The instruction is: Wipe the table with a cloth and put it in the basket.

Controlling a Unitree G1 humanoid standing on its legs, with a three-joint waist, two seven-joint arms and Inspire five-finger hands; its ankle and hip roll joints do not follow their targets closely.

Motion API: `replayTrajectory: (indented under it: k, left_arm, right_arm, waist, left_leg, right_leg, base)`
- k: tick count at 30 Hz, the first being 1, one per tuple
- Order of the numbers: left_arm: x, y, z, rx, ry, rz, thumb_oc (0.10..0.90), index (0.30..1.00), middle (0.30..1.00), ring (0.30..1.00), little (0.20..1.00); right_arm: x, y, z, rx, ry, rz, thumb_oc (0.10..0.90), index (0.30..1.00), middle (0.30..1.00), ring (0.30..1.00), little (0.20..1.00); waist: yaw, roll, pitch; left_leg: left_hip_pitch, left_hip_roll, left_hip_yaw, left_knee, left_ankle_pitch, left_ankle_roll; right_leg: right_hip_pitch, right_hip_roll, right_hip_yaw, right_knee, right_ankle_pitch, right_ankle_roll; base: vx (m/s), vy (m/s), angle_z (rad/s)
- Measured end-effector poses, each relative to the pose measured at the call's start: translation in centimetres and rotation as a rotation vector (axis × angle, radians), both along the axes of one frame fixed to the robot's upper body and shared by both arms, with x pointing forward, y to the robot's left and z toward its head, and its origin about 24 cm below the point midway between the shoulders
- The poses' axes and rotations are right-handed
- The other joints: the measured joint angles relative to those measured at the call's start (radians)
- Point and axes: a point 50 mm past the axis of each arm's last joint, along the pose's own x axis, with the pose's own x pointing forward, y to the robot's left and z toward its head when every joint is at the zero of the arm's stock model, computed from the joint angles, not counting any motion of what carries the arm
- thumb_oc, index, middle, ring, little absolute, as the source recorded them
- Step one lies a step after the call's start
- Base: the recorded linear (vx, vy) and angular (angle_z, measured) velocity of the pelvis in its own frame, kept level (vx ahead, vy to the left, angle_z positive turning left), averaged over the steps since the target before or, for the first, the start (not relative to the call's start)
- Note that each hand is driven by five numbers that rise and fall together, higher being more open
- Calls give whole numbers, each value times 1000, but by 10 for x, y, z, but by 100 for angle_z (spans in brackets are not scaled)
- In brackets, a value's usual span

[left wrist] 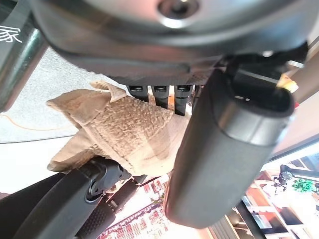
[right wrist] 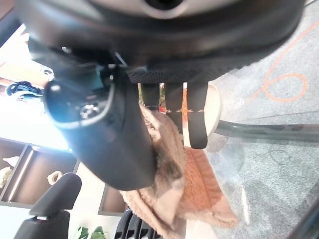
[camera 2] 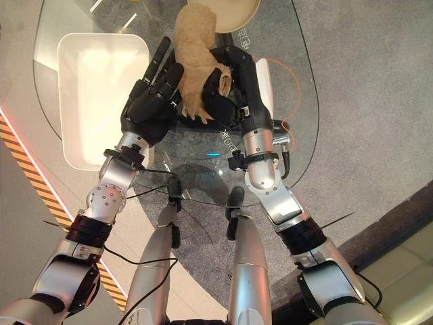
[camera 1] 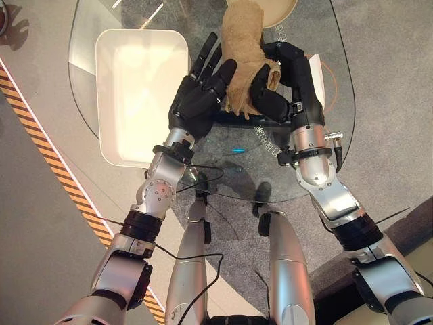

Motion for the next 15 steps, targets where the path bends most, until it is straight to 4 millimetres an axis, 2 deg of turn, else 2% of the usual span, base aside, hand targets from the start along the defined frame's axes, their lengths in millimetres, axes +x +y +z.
replayTrajectory:
  k: [8, 9, 11, 15]
  left_arm:
    - [0, 0, 0, 0, -12, -9, 800, 900, 900, 900, 900]
    - [0, 0, 0, 0, -12, -9, 753, 860, 860, 860, 853]
    - [0, 0, 0, -1, -13, -8, 116, 314, 314, 314, 216]
    - [3, 6, -2, -15, -3, 26, 100, 300, 300, 300, 200]
  right_arm:
    - [-2, 1, 2, 0, -7, 7, 100, 300, 300, 300, 200]
    - [-2, 1, 2, 0, -7, 7, 100, 300, 300, 300, 200]
    - [-2, 1, 2, 0, -8, 7, 100, 300, 300, 300, 200]
    - [-5, 5, 6, -3, -25, 30, 100, 300, 300, 300, 200]
  waist:
    - [0, 0, 0]
    - [0, 0, 0]
    - [0, 0, 0]
    - [-2, 0, 0]
  left_leg:
    - [0, 0, 0, 0, 0, 0]
    - [0, 0, 0, 0, 0, 0]
    - [0, 0, 0, 0, 0, 0]
    - [0, 0, 0, 0, 0, 0]
  right_leg:
    - [0, 0, 0, 0, 0, 0]
    - [0, 0, 0, 0, 0, 0]
    - [0, 0, 0, 0, 0, 0]
    - [0, 0, 0, 0, 0, 0]
  base:
    - [0, 0, 0]
    - [0, 0, 0]
    - [0, 0, 0]
    - [0, 0, 0]
